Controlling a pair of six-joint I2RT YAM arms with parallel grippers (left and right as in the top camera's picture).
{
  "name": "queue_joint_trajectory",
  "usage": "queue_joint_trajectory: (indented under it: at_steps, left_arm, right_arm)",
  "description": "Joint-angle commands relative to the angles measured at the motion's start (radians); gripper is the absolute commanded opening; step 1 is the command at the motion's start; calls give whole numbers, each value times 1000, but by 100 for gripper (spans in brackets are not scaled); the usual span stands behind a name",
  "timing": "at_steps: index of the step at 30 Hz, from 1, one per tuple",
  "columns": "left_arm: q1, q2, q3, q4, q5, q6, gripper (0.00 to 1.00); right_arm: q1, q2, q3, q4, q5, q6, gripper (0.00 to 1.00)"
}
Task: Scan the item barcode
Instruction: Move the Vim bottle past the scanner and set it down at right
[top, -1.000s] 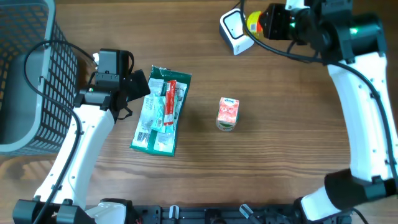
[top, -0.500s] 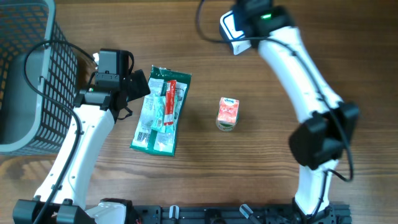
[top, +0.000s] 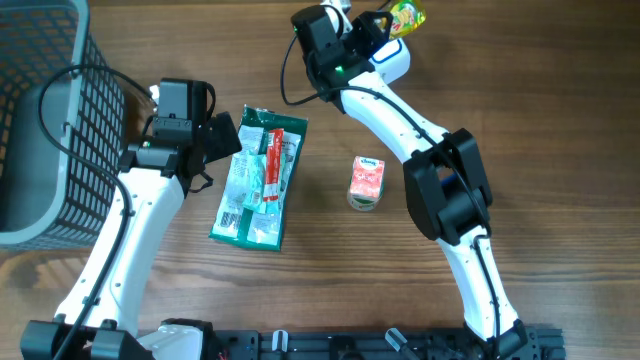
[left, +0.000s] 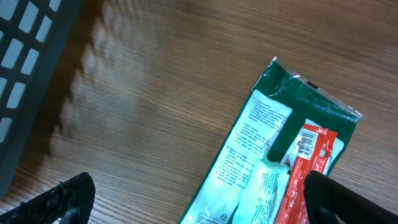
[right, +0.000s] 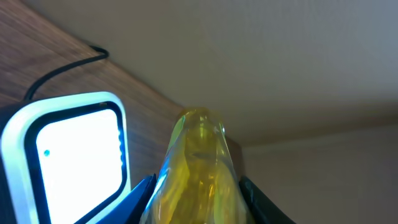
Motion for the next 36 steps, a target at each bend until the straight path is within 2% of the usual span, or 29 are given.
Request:
queue_joint_trajectory:
  at_steps: [1,6,11,15,17,19,22,26,30,36]
  left_arm:
    - [3,2,6,3,-13,2,100]
    - [3,2,6,3,-13,2,100]
    - [3,2,6,3,-13,2,100]
    - [3,2,6,3,-13,2,100]
    - [3,2,6,3,-13,2,100]
    - [3,2,6,3,-13,2,100]
    - [3,2,6,3,-13,2,100]
    - [3,2,6,3,-13,2,100]
    - [3,2,6,3,-13,2,100]
    - [3,2,6,3,-13,2,100]
  right_arm:
    - [4,-4,24,15,37,-6,8]
    - [5,-27,24,-24,11,31,8]
    - [5,-183,24,-132,-59,135,8]
    - [-10,-402,24,-373,-264,379,9]
    - [-46,-509,24,-525,-406,544,9]
    - [-115,-596,24,-662,-571,676,12]
    - [-259,-666,24,-821,-782,786,13]
    - [-474,-668,4,-962,-961,809,12]
    - [-636,-663,-117,-980,-1038,808,13]
    - [-765,-661,-401,-808,-1038,805,14]
